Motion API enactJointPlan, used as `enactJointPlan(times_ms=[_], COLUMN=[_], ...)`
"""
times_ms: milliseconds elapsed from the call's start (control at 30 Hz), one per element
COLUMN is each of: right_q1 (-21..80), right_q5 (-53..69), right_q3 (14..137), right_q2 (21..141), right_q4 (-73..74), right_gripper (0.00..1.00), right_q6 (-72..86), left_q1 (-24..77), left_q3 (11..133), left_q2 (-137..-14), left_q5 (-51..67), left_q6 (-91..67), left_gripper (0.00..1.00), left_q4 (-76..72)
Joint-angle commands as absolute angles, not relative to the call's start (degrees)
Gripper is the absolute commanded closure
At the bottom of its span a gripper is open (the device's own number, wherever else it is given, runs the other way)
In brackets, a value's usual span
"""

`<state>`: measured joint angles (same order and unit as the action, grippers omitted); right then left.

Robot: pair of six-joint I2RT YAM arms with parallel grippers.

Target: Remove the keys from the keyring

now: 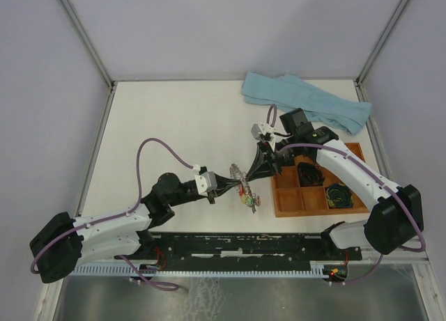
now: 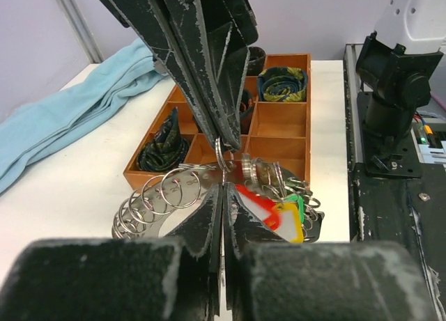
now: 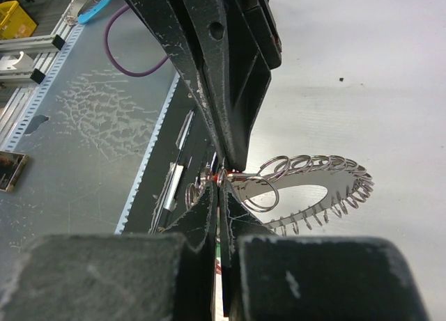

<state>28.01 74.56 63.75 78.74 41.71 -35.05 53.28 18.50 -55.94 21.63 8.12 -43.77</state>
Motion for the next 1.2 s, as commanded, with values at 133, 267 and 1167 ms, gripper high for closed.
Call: enactJointPlan(times_ms=[133,267,1167], right_q1=[27.6,27.4,27.5], right_q5=[78.8,78.6,73.0], right_q3=[66.9,66.3,62.3], right_q2=[78.6,78.6,79.1], right_q4=[39.6,36.4,21.9], right_gripper=[0.99,0.99,0.99], right_q6=[-34.1,-30.0,-15.4], left_q1=[53.5,53.6,53.9], left_q3=[20.3,20.2,20.7], left_q2=[-54.8,-55.4,-55.5], left_q5=[24.3,24.3,17.4], left_q6=[10.1,9.2,6.2], left_gripper=[0.97,0.97,0.84], left_q4=[-42.5,-41.0,-39.4])
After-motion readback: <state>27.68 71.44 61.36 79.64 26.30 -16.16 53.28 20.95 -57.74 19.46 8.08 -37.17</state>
